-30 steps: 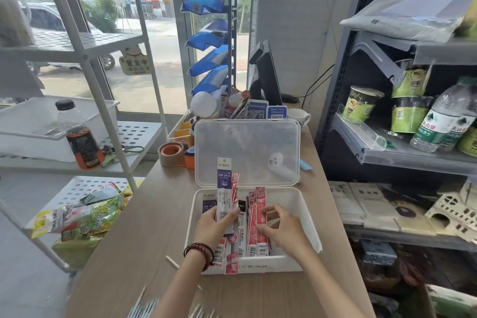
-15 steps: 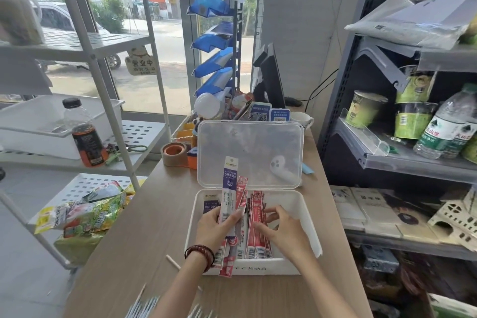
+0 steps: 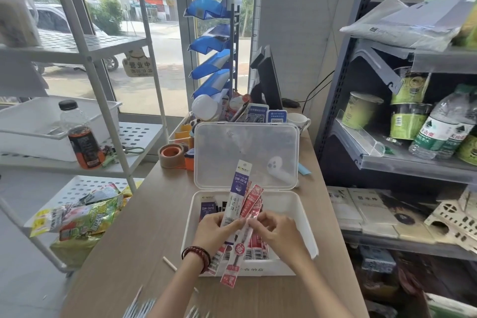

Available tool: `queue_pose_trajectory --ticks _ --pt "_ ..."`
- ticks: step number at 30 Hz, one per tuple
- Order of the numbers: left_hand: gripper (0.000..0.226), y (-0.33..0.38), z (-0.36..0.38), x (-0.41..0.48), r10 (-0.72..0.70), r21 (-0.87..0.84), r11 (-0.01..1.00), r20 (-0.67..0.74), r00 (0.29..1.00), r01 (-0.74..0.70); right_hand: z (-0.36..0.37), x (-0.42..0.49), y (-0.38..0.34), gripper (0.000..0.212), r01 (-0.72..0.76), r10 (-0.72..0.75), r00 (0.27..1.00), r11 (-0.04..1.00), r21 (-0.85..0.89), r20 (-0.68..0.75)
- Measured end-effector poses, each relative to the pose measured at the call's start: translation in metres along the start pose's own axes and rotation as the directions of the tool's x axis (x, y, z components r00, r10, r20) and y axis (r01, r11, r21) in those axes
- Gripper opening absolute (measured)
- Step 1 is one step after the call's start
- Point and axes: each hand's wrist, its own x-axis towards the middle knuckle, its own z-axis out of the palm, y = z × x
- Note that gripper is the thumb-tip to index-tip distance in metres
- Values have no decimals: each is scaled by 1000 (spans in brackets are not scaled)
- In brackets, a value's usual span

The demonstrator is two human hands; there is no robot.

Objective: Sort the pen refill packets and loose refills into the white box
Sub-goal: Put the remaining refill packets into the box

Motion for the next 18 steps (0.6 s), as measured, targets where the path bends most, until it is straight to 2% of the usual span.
queue_pose_trajectory --ticks 4,11,15,18 --pt "16 -2 2 1 26 3 1000 -57 998 -26 -3 1 3 27 -51 60 995 994 100 -82" --pt "14 1 0 1 -36 -79 996 -80 996 30 -6 3 3 24 -77 137 968 961 265 -213" --pt "14 1 0 0 -44 -84 996 -91 995 36 -6 3 1 34 -43 117 952 966 254 -283" --pt "15 -1 -1 2 -49 -64 997 -98 994 43 -3 2 0 26 -64 99 970 985 158 -223"
